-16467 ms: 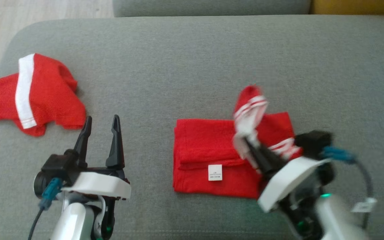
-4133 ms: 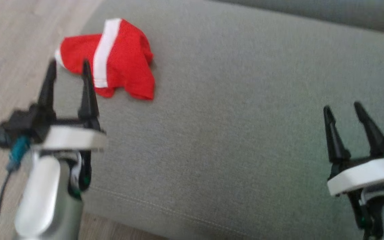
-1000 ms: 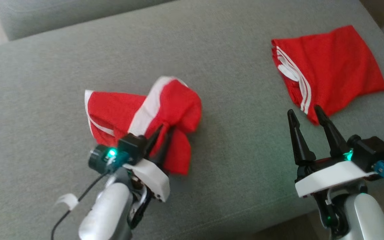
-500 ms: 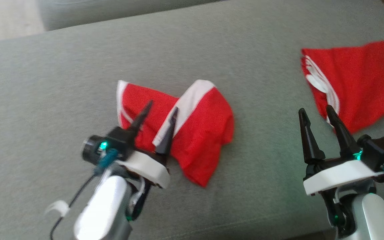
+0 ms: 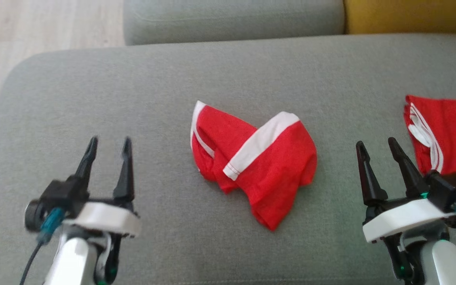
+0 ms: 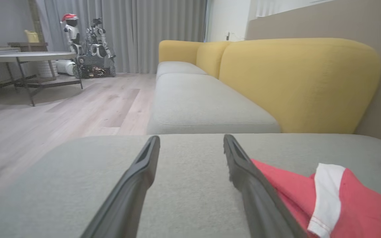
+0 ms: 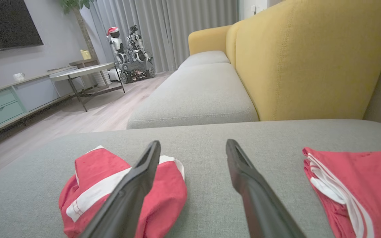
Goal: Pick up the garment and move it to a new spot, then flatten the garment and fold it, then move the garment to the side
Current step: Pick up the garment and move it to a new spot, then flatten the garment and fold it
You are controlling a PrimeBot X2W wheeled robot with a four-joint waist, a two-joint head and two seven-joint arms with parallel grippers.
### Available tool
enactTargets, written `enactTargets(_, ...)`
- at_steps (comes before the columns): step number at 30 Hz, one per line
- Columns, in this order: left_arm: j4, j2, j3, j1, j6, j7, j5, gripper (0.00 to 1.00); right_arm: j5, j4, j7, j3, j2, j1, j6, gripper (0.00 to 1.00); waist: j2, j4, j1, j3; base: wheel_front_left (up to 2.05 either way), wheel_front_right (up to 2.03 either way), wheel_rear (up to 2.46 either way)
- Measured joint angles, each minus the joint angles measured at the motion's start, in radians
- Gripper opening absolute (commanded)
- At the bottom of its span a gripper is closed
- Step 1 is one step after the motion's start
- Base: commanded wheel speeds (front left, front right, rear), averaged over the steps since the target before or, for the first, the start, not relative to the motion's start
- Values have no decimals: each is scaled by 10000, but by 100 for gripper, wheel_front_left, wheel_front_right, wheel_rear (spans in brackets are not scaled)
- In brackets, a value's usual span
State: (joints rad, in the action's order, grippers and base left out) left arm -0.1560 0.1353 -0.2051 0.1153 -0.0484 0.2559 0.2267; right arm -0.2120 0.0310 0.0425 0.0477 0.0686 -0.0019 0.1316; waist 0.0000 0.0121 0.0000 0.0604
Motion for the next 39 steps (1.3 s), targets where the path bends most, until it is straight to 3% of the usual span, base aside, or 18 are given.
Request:
enactTargets(15,330,332,207,-1576,-46,-272,224,100,23,58,123,-23,0,706,0,100,0,-54,0,-701,0,0,0)
enactTargets(39,736,477,-44,-2152,-234,-617,332,100,98,219,280,-111,-27,1103,0,100,0,-126,0,-841,0,0,0)
